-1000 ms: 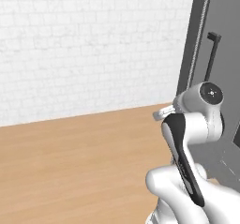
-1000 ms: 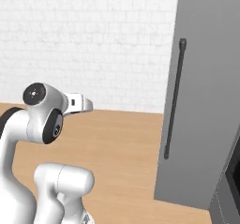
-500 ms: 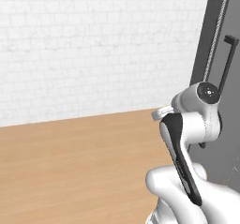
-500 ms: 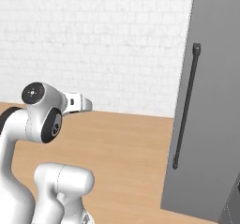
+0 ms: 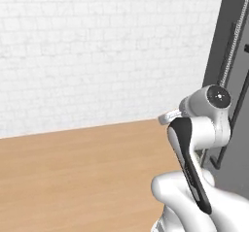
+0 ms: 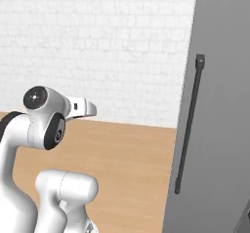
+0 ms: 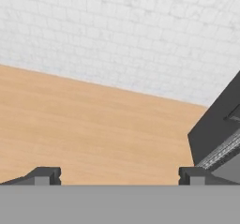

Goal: Place one bell pepper and one fish in each tupperware on the nearby counter, to pack two identical lunches.

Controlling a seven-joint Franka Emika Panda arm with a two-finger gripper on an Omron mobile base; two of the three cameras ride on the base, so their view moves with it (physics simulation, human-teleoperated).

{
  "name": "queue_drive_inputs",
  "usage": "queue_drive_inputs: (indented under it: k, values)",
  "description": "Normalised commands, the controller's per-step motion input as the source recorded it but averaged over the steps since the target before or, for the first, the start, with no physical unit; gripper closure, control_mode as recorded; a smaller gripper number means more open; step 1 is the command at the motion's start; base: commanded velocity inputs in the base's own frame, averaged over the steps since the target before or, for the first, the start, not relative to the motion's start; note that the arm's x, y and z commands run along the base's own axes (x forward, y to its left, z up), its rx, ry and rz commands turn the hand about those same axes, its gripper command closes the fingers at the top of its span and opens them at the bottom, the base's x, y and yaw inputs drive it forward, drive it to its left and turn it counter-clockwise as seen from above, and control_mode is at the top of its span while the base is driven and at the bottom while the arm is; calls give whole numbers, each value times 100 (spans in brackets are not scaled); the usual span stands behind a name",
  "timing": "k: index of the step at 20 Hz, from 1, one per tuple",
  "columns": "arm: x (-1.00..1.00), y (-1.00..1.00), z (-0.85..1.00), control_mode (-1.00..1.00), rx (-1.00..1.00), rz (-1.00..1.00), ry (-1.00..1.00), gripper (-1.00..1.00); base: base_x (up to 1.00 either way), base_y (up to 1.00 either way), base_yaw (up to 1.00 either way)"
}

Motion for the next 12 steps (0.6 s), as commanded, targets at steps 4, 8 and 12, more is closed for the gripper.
queue_drive_inputs:
  k: [4,8,12]
  values:
    - [0,0,0,100,0,0,0,-100,100,100,-13]
    - [0,0,0,100,0,0,0,-100,100,78,-5]
    - [0,0,0,100,0,0,0,-100,100,40,-20]
